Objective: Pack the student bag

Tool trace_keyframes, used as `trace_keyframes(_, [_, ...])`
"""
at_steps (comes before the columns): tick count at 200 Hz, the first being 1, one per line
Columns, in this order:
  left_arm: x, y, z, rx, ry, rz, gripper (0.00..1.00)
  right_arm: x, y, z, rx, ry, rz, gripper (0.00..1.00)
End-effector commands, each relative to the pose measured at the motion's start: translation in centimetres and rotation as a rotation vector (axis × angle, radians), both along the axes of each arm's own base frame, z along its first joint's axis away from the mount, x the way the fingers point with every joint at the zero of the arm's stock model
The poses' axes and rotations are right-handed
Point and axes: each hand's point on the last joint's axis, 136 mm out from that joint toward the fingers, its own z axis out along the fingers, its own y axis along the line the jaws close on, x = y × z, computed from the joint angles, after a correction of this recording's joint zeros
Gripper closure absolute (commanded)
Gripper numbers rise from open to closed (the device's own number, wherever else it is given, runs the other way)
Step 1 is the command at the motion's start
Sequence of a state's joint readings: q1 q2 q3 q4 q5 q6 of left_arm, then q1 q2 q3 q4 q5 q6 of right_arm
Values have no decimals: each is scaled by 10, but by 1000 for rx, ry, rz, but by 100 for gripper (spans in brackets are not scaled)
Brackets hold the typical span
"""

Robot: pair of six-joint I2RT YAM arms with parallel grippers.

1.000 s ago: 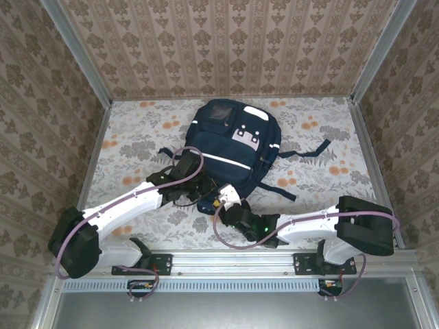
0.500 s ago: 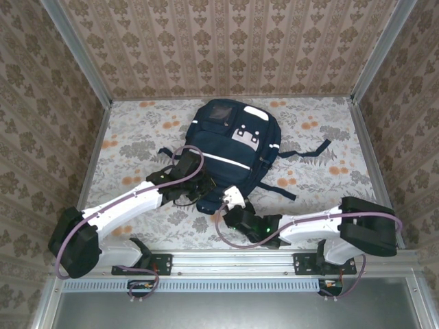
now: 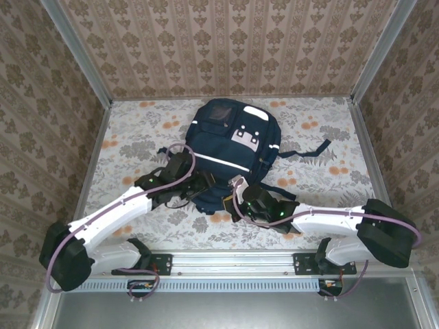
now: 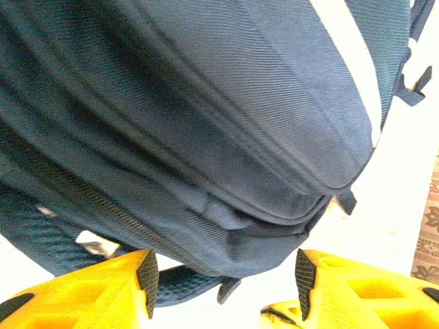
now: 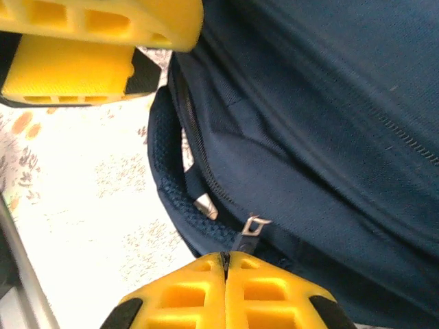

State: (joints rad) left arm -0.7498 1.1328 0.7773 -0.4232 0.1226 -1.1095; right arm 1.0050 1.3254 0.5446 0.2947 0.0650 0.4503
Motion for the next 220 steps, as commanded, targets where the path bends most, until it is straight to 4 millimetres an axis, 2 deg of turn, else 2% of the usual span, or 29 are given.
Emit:
trace_keyframes(1, [-7,15,-12,53,6,-15,44,-6,12,-7,23,88,5,77])
trace_keyframes(7, [-7,16,-12,51,8,-12,44,-6,14,-7,16,83,-11,71])
trace_keyframes(10, [-7,16,-12,49,8,-13,45,-6,14,-16,-11,91,-22,67])
trace_keyframes(18, [-7,16,-13,47,12,-12,45,-5,15,-21,-38,84,-51,60])
trace_keyframes(32, [-7,15,-14,41,16,-6,46,-1,15,-30,-71,81,-103,55])
trace_keyframes(48, [-7,14,-15,34,18,-3,47,5,11,-37,-108,72,-169,54])
trace_keyframes(67, [-7,16,-16,37,17,1,48,13,4,-39,-125,49,-234,62])
trace_keyframes(88, [-8,19,-19,52,11,1,50,18,0,-32,-122,22,-262,80])
trace_keyframes(111, [-8,24,-21,69,1,0,50,19,4,-26,-136,4,-225,100])
trace_keyframes(158, [-10,29,-27,122,21,-32,39,10,2,-22,-142,23,-143,100])
trace_keyframes(176, [-11,24,-30,110,50,-37,38,8,-3,-23,-135,39,-128,100])
trace_keyframes(220, [1,0,-35,32,91,-6,37,3,5,-26,-113,63,-81,100])
